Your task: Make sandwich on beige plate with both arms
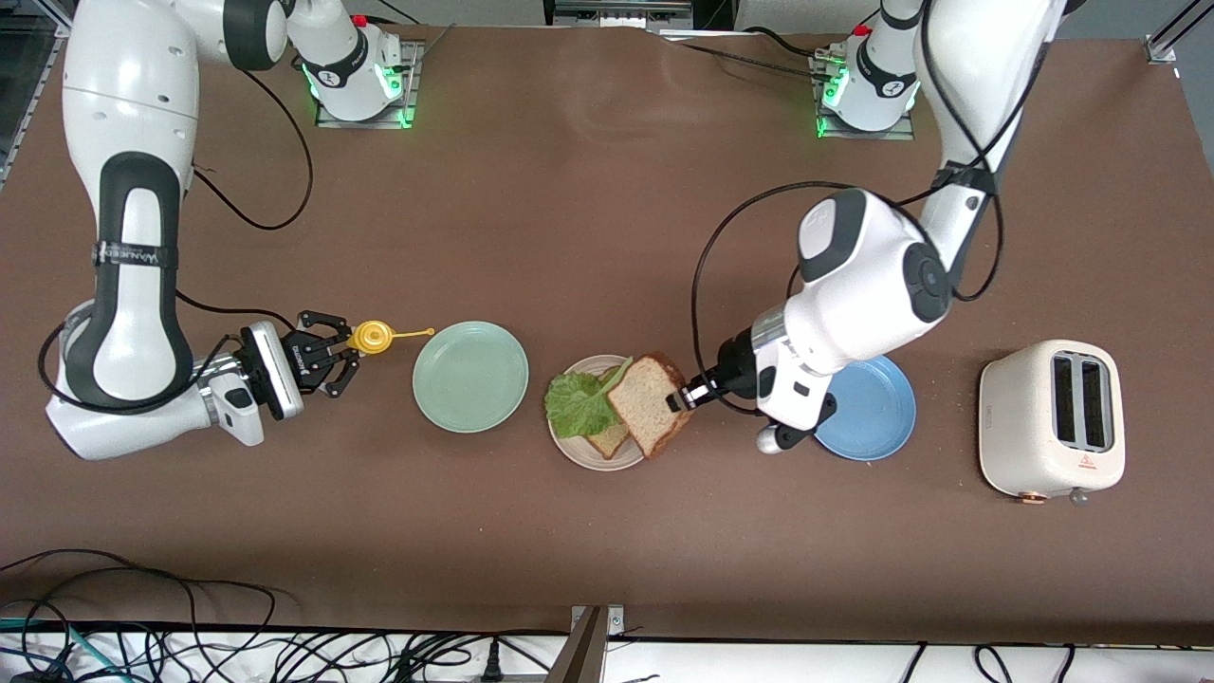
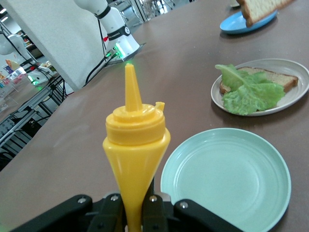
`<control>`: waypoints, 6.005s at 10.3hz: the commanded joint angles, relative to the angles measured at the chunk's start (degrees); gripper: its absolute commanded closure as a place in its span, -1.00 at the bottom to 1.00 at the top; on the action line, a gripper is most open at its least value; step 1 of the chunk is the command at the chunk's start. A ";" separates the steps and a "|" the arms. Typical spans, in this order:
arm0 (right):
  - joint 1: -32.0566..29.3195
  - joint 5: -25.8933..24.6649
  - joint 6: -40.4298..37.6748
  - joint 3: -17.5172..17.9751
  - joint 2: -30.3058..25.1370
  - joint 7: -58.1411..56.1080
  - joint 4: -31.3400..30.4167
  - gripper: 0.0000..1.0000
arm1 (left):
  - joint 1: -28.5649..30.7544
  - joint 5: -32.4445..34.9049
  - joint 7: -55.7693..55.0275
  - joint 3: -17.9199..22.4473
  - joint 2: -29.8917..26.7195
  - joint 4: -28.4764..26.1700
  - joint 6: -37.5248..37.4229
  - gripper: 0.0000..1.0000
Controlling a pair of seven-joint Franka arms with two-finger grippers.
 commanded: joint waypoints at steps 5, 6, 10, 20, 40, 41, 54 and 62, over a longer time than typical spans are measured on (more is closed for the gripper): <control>-4.47 3.83 -4.17 0.79 7.62 -25.53 -0.36 1.00 | -5.39 -1.88 -2.64 0.70 5.06 0.23 7.89 1.00; -4.91 4.96 -4.35 0.79 8.85 -27.99 -0.36 1.00 | -6.17 -1.71 -2.55 0.88 5.85 0.23 7.98 1.00; -6.41 6.91 -6.72 0.88 10.53 -32.04 -0.36 0.28 | -8.02 -1.44 -4.74 1.41 7.18 0.67 9.47 1.00; -12.65 2.87 -7.69 -4.20 9.66 -20.32 -0.80 -1.00 | -8.38 -1.44 -4.75 1.50 8.41 0.41 10.26 0.30; -9.40 -54.14 22.54 15.98 -41.38 95.84 -19.94 -1.00 | -10.05 2.60 -4.66 8.17 10.52 -1.44 8.07 -1.00; -9.40 -56.96 22.63 17.30 -43.24 103.13 -21.27 -1.00 | -9.96 2.69 -4.57 8.52 10.43 -1.44 7.02 -1.00; -12.28 -60.07 19.20 20.99 -49.67 114.02 -22.60 -1.00 | 1.71 21.82 11.04 12.31 -10.99 -0.74 -25.84 -1.00; -13.71 -58.83 20.26 22.77 -49.41 114.10 -22.60 -1.00 | 16.40 24.14 40.59 11.78 -23.05 -2.31 -39.83 -1.00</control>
